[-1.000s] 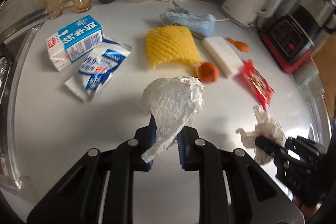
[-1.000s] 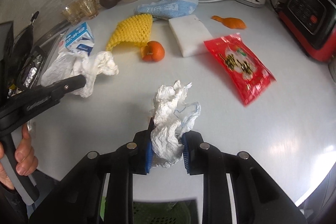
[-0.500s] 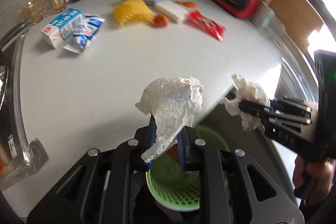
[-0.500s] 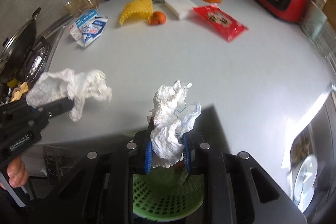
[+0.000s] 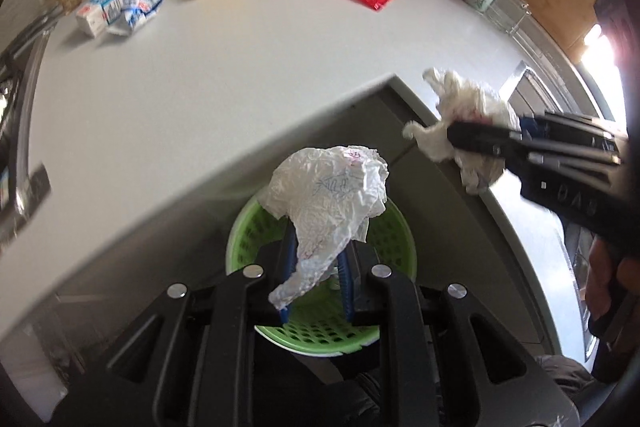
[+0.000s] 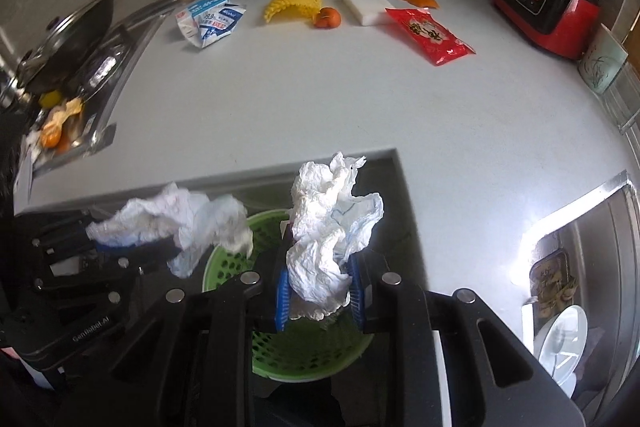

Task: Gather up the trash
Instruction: 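Carry both tissues to the basket and open the left gripper over it, then lower the tissue into the green basket and open the right gripper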

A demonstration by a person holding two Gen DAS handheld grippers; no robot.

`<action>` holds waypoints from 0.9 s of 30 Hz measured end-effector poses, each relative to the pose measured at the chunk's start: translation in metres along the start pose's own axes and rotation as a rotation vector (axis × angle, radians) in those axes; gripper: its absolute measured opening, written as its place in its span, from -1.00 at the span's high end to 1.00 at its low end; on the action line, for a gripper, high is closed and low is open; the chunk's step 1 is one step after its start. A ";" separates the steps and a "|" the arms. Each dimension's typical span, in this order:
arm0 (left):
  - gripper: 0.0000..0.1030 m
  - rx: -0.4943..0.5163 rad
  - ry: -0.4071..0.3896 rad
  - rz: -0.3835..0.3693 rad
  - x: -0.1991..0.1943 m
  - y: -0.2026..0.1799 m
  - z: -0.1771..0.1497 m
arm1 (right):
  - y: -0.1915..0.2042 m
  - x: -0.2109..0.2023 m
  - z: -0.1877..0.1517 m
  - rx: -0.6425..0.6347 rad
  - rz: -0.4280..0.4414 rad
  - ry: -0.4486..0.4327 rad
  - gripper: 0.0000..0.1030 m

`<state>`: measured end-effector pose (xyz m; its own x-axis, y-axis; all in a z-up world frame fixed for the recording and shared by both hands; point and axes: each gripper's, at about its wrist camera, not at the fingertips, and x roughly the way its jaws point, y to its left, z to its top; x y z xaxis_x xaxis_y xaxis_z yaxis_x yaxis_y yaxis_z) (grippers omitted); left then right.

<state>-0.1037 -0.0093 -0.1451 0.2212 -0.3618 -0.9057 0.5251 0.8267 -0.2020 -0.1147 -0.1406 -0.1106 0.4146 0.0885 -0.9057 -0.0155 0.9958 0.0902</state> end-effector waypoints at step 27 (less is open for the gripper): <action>-0.48 -0.188 -0.021 0.174 0.000 -0.019 -0.034 | -0.011 -0.003 -0.025 -0.152 0.105 0.030 0.48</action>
<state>-0.1422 -0.0100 -0.1537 0.3132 -0.2144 -0.9252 0.3165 0.9420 -0.1112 -0.1387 -0.1516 -0.1191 0.3757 0.1908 -0.9069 -0.1953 0.9729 0.1237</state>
